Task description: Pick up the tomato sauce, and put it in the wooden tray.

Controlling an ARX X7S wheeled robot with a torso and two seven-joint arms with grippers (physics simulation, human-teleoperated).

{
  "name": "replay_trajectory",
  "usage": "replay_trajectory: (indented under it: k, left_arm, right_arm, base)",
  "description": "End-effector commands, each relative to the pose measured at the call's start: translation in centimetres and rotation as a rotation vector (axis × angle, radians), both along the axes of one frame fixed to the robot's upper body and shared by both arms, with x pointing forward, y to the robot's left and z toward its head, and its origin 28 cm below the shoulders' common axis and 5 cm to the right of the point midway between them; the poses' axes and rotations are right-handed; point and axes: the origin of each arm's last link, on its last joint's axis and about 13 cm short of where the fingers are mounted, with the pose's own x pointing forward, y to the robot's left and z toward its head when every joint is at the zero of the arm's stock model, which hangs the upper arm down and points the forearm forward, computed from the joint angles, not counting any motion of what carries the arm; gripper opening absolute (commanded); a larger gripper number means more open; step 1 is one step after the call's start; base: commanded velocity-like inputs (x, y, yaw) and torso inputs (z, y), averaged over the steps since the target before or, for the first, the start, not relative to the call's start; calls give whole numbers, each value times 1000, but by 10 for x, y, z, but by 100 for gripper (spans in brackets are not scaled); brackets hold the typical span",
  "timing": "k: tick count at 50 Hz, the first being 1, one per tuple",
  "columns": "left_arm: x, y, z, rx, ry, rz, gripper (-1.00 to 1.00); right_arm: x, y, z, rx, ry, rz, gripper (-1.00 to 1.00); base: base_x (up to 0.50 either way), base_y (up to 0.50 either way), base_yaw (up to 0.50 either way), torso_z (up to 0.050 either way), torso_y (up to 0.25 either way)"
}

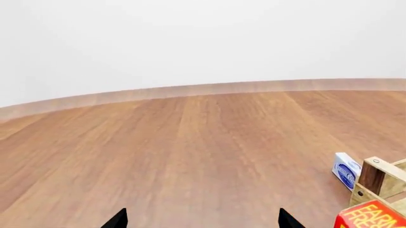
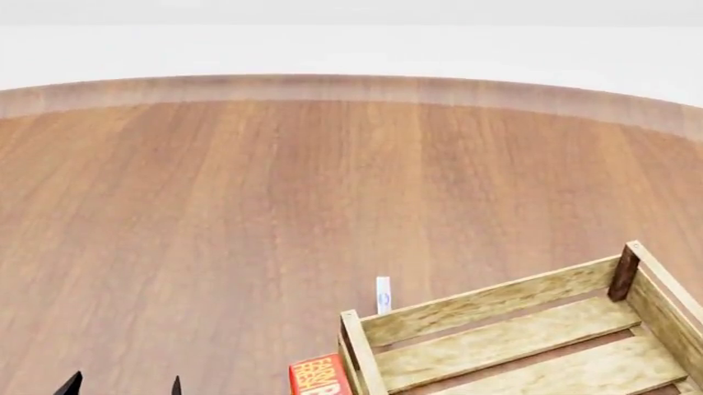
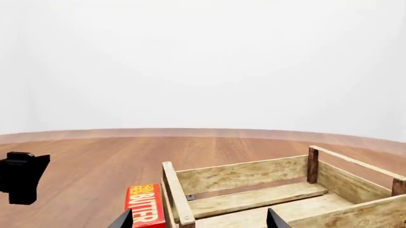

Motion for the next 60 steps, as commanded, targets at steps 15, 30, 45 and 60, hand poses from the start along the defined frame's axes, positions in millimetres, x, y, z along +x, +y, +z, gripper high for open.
replay_trajectory:
  k: [15,30,45,60]
  left_arm:
    - [-2,1,1,-20,-14,-2,100]
    - [-2,1,1,-18,-15,-2,100]
    - [-1,1,2,-19,-15,-1,100]
    - [-1,1,0,-22,-15,0,100]
  right_arm:
    - [-72,11,-25,5,37,-36,100]
    - [-77,12,-40,35,83,-100,100]
    - [-72,11,-48,54,141,-124,100]
    - [-67,12,-54,44,184,-107,100]
  base:
    - [0,0,0,0,0]
    - [0,0,0,0,0]
    - [0,0,0,0,0]
    - [0,0,0,0,0]
